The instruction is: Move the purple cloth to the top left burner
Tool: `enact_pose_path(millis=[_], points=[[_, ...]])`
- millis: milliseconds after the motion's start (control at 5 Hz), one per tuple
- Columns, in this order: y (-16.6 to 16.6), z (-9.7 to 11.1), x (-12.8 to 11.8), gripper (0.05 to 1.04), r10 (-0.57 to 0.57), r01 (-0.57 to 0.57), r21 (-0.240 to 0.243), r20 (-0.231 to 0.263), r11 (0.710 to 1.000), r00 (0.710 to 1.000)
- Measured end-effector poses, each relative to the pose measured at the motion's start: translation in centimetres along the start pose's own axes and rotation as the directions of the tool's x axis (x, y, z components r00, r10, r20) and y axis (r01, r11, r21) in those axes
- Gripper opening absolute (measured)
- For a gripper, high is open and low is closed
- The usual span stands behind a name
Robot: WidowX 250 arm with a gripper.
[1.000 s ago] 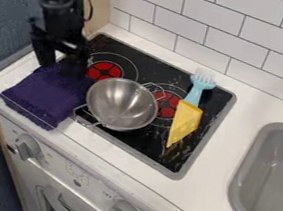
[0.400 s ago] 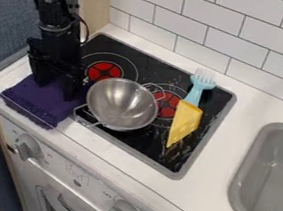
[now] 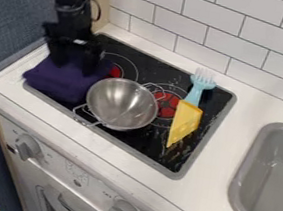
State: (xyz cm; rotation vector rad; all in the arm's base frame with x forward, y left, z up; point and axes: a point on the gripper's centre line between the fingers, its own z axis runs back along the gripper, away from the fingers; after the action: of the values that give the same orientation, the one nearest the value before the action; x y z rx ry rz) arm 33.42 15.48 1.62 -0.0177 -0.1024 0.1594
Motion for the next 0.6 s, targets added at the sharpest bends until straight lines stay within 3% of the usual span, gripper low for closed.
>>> enact_pose_path(millis=[200, 400, 600], points=[[-1.7, -0.4, 3.1, 1.001, -0.008, 0.008, -0.04, 0.021, 0.999, 1.0], [-4.3, -0.5, 4.8, 1.001, -0.046, 0.049, -0.084, 0.038, 0.995, 0.998], [-6.8, -0.6, 5.3, 1.001, -0.121, 0.124, -0.092, 0.046, 0.988, 0.992]])
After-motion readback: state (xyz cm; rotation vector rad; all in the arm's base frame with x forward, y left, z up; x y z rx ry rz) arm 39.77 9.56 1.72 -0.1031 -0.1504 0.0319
